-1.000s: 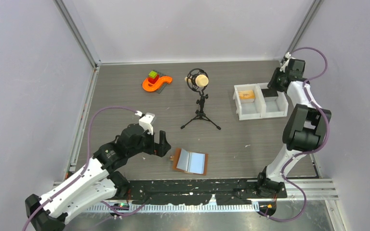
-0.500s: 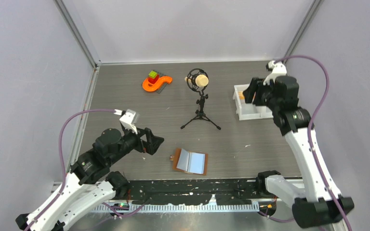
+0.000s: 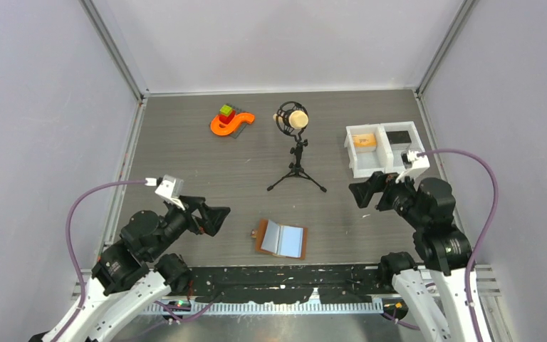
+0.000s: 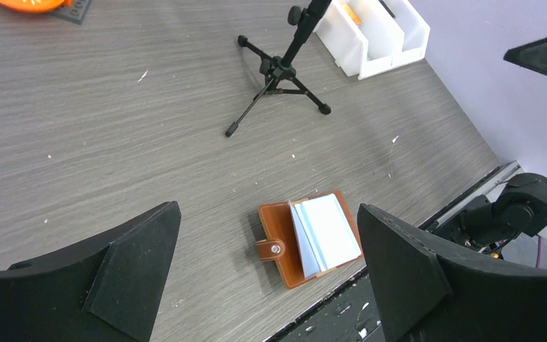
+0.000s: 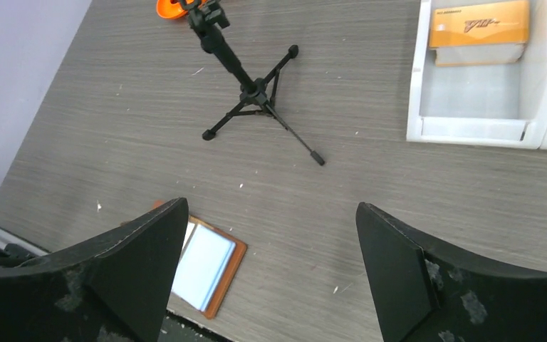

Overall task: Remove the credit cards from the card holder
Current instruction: Reset both arms

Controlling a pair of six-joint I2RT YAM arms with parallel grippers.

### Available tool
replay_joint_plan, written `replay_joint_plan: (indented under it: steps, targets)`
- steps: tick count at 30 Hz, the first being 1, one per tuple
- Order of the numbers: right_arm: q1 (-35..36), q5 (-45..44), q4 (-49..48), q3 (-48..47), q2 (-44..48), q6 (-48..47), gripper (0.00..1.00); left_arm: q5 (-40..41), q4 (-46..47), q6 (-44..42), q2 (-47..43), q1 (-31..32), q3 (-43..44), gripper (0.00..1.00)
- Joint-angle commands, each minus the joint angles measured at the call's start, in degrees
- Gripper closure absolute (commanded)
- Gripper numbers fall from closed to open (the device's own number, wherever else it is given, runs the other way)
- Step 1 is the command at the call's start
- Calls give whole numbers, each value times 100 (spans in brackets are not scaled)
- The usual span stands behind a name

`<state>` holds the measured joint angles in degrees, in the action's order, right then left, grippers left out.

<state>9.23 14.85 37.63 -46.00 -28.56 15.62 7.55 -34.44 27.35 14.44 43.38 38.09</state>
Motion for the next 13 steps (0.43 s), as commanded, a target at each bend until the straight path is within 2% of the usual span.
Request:
replay_joint_plan:
  steps: [1, 8, 13]
  targets:
    - [26, 285, -110, 301, 533, 324, 4, 269, 99, 192, -264, -5, -162, 1]
    - [25, 794, -103, 311, 880, 421, 5, 477, -110, 156, -518, -4, -108, 1]
    - [26, 808, -134, 278, 1038, 425, 4, 515, -164, 156, -583, -5, -126, 1]
